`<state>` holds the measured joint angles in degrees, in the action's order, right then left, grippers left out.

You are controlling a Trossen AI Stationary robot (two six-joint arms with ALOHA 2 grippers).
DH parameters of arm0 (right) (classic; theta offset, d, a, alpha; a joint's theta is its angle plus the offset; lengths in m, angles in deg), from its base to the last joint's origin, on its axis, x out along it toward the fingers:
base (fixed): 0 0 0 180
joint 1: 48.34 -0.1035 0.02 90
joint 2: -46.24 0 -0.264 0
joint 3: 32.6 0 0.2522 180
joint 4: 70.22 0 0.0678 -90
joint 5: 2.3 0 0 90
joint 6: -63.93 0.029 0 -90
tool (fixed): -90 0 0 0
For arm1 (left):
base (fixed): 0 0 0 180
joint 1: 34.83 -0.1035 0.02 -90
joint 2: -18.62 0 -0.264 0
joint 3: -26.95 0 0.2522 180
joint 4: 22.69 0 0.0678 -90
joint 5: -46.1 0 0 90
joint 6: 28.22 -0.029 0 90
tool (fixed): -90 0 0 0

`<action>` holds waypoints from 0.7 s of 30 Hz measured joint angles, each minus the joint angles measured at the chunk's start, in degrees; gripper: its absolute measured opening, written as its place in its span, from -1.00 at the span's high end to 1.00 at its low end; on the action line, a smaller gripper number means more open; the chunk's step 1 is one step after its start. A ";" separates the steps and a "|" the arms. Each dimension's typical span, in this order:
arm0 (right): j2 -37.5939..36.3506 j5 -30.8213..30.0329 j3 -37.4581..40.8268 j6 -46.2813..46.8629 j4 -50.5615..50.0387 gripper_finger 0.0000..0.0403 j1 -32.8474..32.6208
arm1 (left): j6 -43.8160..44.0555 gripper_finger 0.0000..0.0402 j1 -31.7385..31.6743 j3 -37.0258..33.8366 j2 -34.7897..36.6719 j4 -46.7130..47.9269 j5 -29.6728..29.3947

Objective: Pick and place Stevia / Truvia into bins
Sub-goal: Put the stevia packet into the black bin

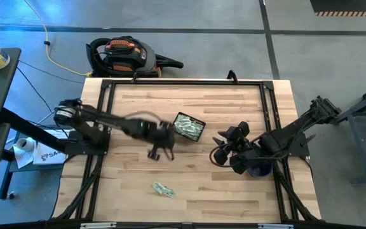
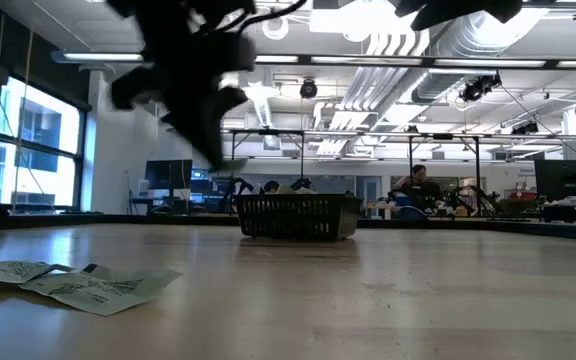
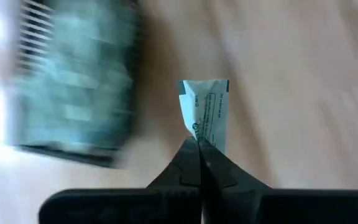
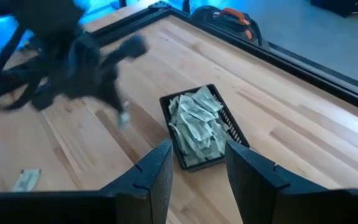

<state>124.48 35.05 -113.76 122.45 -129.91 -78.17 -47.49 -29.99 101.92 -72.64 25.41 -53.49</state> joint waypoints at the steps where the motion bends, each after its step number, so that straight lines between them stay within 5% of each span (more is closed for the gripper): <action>1: 0.00 -0.39 -0.02 -0.02 0.45 0.32 -0.21 | -1.62 0.88 -1.58 2.56 -0.04 1.29 -0.01; 11: -0.24 -4.27 -2.84 -1.77 0.05 0.32 -1.64 | -13.91 0.89 -16.17 18.72 -5.54 -1.41 7.66; 21: -0.24 -2.02 -2.62 -0.24 -0.79 0.32 -0.48 | -13.68 0.75 -17.05 20.71 -17.17 -4.71 10.64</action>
<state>124.24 33.03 -116.38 122.21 -130.70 -78.65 -61.17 -47.04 122.62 -89.82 20.70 -42.85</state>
